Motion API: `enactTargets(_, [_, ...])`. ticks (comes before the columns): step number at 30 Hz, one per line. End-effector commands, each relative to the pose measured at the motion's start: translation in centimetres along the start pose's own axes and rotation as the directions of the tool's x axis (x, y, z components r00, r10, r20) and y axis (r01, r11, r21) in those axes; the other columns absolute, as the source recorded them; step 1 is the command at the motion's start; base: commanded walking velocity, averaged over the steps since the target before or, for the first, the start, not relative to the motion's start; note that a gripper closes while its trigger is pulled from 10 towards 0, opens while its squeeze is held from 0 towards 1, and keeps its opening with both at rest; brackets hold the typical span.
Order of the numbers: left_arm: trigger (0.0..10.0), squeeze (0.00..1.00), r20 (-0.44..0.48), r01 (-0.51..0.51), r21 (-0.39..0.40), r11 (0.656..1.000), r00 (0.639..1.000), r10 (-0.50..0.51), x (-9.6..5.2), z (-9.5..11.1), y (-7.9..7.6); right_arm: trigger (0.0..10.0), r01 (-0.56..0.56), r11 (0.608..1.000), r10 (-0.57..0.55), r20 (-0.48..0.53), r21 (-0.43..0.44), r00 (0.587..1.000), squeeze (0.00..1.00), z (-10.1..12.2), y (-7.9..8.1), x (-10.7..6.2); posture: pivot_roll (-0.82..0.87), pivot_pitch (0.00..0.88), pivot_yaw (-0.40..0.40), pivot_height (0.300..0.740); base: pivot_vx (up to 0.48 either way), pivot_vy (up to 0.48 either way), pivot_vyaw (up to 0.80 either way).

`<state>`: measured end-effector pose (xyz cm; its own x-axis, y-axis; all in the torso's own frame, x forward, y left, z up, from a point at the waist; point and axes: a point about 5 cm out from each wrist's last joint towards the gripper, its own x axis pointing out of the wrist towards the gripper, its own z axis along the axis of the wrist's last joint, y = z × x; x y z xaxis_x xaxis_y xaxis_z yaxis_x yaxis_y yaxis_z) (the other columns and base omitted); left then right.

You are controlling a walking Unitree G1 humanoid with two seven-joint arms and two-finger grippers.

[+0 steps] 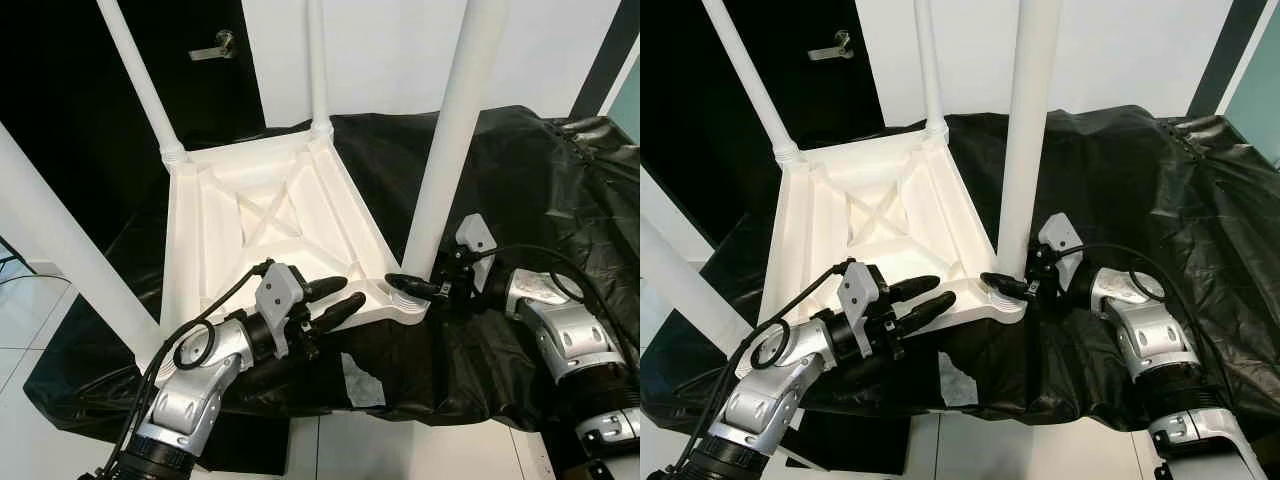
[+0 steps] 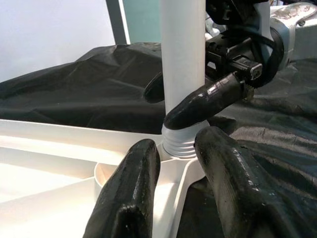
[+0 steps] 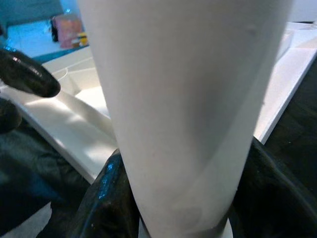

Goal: Building children table

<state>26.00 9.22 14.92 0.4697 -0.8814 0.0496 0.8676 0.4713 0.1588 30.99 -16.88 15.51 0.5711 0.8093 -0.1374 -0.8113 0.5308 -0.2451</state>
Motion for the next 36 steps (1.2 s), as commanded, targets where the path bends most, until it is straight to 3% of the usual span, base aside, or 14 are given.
enactTargets(1, [10.0, 0.00, 0.003, 0.004, 0.007, 1.000, 1.000, -0.004, 0.0, 0.0, 0.2, 10.0, 0.055, 0.997, -0.055, -0.010, 0.058, 0.998, 0.00, -0.9, 1.3, 0.7, -0.05, 0.000, 0.050, 0.740, 0.000, 0.000, 0.00])
enactTargets(9, [10.0, 0.00, 0.003, 0.008, 0.016, 1.000, 1.000, -0.008, 0.2, 0.0, 0.3, 10.0, 0.300, 0.946, -0.298, -0.034, 0.119, 0.954, 0.00, -1.7, 3.5, 2.1, -0.06, 0.000, 0.052, 0.740, 0.000, 0.000, 0.00])
enactTargets(12, [10.0, 0.00, 0.006, 0.009, 0.020, 1.000, 1.000, -0.009, 0.3, 0.2, 0.4, 10.0, 0.450, 0.875, -0.444, -0.072, 0.178, 0.893, 0.00, -2.0, 4.4, 2.9, -0.06, 0.000, 0.048, 0.740, 0.000, 0.000, 0.00])
enactTargets(15, [10.0, 0.00, 0.007, 0.008, 0.020, 1.000, 1.000, -0.008, 0.4, 0.3, 0.5, 10.0, 0.491, 0.852, -0.484, -0.087, 0.180, 0.871, 0.00, -2.0, 4.6, 3.0, -0.06, 0.000, 0.048, 0.740, 0.000, 0.000, 0.00])
enactTargets(16, [10.0, 0.00, 0.007, 0.004, 0.020, 1.000, 1.000, -0.004, 0.4, 0.3, 0.6, 10.0, 0.542, 0.821, -0.533, -0.101, 0.180, 0.840, 0.00, -2.1, 4.8, 3.2, -0.06, 0.000, 0.051, 0.740, 0.000, 0.000, 0.00])
enactTargets(18, [10.0, 0.00, 0.007, 0.004, 0.020, 1.000, 1.000, -0.004, 0.4, 0.3, 0.6, 10.0, 0.542, 0.821, -0.533, -0.101, 0.180, 0.840, 0.00, -2.1, 4.8, 3.2, -0.06, 0.000, 0.051, 0.740, 0.000, 0.000, 0.00])
enactTargets(20, [10.0, 0.00, 0.007, -0.003, 0.018, 1.000, 1.000, 0.002, 0.3, 0.3, 0.6, 10.0, 0.679, 0.705, -0.666, -0.138, 0.206, 0.733, 0.00, -2.2, 5.1, 3.6, -0.05, 0.000, 0.054, 0.740, 0.000, 0.000, 0.00])
enactTargets(21, [10.0, 0.00, 0.007, -0.003, 0.018, 1.000, 1.000, 0.002, 0.3, 0.3, 0.6, 10.0, 0.679, 0.705, -0.666, -0.138, 0.206, 0.733, 0.00, -2.2, 5.1, 3.6, -0.05, 0.000, 0.054, 0.740, 0.000, 0.000, 0.00])
enactTargets(23, [10.0, 0.00, 0.005, 0.001, 0.019, 1.000, 1.000, -0.001, 0.4, 0.4, 0.5, 10.0, 0.771, 0.584, -0.755, -0.177, 0.256, 0.631, 0.00, -2.3, 5.9, 3.8, -0.05, 0.000, 0.062, 0.740, 0.000, 0.000, 0.00])
enactTargets(24, [10.0, 0.00, 0.005, 0.001, 0.019, 1.000, 1.000, -0.001, 0.4, 0.4, 0.5, 10.0, 0.771, 0.584, -0.755, -0.177, 0.256, 0.631, 0.00, -2.3, 5.9, 3.8, -0.05, 0.000, 0.062, 0.740, 0.000, 0.000, 0.00])
enactTargets(25, [10.0, 0.00, 0.006, 0.007, 0.016, 1.000, 1.000, -0.007, 0.5, 0.5, 0.4, 10.0, 0.791, 0.545, -0.773, -0.198, 0.278, 0.603, 0.00, -2.4, 6.1, 3.6, -0.05, 0.000, 0.061, 0.740, 0.000, 0.000, 0.00])
enactTargets(34, [10.0, 0.00, 0.015, 0.010, 0.024, 1.000, 1.000, -0.011, 0.8, 0.8, 0.7, 10.0, 0.767, 0.584, -0.762, -0.144, 0.266, 0.631, 0.00, -1.1, 6.8, 4.3, -0.06, 0.000, 0.051, 0.740, 0.000, 0.000, 0.00])
enactTargets(35, [10.0, 0.00, 0.016, 0.010, 0.024, 1.000, 1.000, -0.010, 0.9, 0.8, 0.6, 10.0, 0.761, 0.591, -0.759, -0.134, 0.270, 0.637, 1.00, -1.0, 6.7, 4.3, -0.06, 0.000, 0.051, 0.740, 0.000, 0.000, 0.00])
enactTargets(36, [10.0, 0.00, 0.016, 0.010, 0.024, 1.000, 1.000, -0.010, 0.9, 0.8, 0.6, 10.0, 0.761, 0.591, -0.759, -0.134, 0.270, 0.637, 1.00, -1.0, 6.7, 4.3, -0.06, 0.000, 0.051, 0.740, 0.000, 0.000, 0.00])
